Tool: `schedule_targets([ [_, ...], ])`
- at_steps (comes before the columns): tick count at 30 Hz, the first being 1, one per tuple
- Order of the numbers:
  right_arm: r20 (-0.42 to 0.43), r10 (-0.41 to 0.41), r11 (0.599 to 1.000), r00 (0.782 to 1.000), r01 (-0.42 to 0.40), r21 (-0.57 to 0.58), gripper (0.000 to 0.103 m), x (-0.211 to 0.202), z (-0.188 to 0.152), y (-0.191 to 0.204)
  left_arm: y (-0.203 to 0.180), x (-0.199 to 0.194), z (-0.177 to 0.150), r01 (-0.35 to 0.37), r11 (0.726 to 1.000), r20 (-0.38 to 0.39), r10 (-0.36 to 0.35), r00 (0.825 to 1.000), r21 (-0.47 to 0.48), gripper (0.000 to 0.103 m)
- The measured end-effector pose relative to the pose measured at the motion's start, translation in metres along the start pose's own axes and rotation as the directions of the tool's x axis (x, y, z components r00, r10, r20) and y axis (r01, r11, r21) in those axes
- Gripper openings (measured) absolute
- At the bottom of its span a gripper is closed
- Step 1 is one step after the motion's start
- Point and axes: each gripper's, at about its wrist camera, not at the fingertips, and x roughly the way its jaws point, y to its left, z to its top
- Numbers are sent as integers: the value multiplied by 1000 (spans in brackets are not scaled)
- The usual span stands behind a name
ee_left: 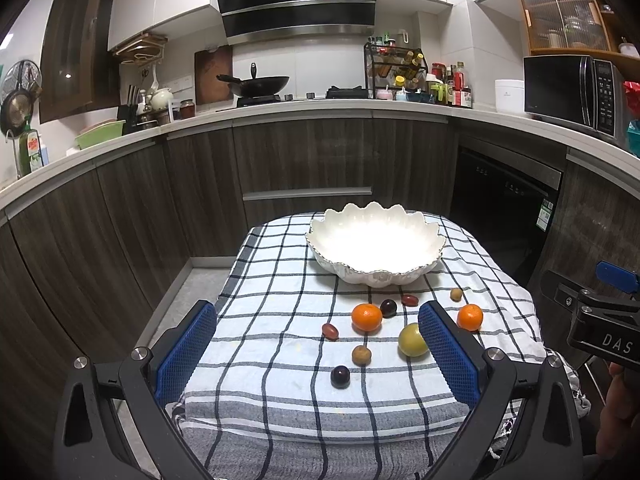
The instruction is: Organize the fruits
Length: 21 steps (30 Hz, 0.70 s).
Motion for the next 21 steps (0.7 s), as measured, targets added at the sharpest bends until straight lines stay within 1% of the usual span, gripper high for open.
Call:
schedule_targets([
  [21,3,2,1000,1000,-2,3,102,0,0,-1,-2,0,2,-1,1000,-4,1,1000,0,103],
])
